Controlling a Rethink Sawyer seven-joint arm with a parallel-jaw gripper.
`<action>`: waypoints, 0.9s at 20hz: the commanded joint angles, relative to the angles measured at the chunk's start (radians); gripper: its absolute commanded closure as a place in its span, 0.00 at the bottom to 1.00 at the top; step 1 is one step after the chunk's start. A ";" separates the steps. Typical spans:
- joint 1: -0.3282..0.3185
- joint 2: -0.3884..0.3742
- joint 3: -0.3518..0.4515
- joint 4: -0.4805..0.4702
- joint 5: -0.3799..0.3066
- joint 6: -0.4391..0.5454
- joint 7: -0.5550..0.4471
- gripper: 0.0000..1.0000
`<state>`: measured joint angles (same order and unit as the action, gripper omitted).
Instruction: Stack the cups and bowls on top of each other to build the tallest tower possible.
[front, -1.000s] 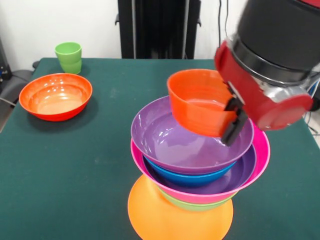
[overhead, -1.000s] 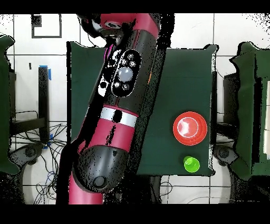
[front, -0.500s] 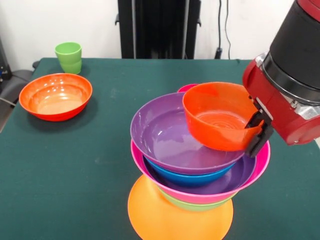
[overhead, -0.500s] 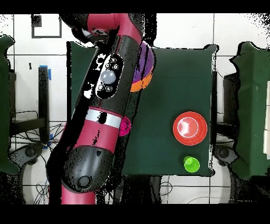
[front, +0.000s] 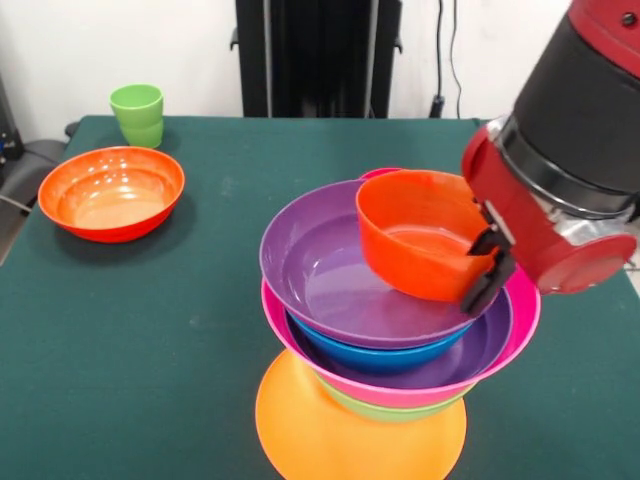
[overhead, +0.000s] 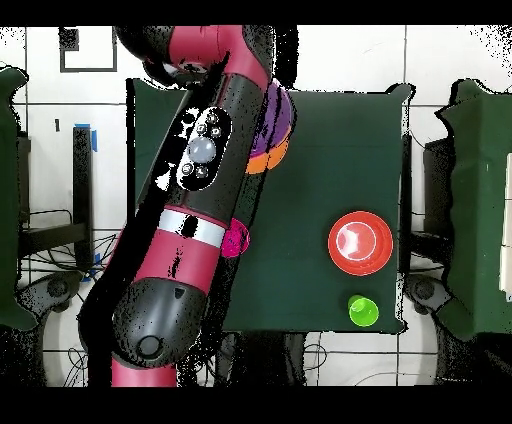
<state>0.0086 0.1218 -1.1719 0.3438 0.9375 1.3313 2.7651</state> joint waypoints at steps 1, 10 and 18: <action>0.009 -0.029 0.084 0.125 -0.076 -0.037 0.129 1.00; 0.018 -0.049 0.105 0.163 -0.080 -0.047 0.103 1.00; 0.023 -0.065 0.135 0.187 -0.093 -0.098 0.068 0.00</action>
<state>0.0142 0.0857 -1.1616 0.4446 0.9046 1.3047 2.7651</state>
